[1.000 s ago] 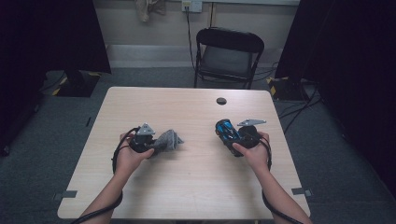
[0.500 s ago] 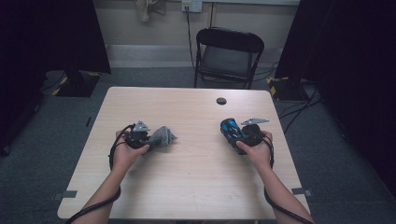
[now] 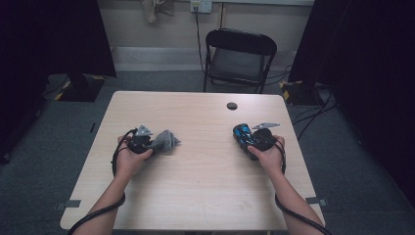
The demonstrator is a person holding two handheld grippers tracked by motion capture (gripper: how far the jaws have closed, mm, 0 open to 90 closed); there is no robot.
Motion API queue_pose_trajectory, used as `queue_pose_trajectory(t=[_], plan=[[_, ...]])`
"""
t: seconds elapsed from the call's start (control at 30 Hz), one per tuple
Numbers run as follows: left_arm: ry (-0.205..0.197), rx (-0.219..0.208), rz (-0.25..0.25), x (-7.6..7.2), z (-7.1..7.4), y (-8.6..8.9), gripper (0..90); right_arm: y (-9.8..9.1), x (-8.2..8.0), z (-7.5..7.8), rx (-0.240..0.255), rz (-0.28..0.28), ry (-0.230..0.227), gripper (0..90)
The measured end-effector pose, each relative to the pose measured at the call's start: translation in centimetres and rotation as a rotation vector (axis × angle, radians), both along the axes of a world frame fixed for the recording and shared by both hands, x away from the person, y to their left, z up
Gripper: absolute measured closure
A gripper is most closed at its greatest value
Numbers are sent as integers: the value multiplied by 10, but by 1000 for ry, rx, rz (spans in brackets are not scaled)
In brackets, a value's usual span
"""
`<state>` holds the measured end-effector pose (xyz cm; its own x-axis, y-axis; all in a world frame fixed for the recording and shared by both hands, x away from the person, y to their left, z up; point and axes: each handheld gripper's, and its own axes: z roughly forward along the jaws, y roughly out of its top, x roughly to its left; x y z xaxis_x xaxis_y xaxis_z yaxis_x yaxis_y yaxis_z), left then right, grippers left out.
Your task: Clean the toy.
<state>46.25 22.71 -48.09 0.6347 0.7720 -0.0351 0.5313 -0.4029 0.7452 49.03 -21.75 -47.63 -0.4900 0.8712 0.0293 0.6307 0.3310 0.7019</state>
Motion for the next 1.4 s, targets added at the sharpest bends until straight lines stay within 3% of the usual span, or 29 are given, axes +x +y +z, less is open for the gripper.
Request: queue_pose_trajectory(t=[0.3,0.53,1.03,1.4], plan=[[-2,-11,1,-1,-2,2,666,0,1,-6,2,-7,8,267],[-9,-5,2,-1,-3,2,659,0,0,-9,-29,9,11,267],[2,-14,5,-2,-4,0,635,-2,0,-15,-18,16,6,261],[8,-9,10,0,-3,-1,531,-4,-2,-13,-29,28,22,260]])
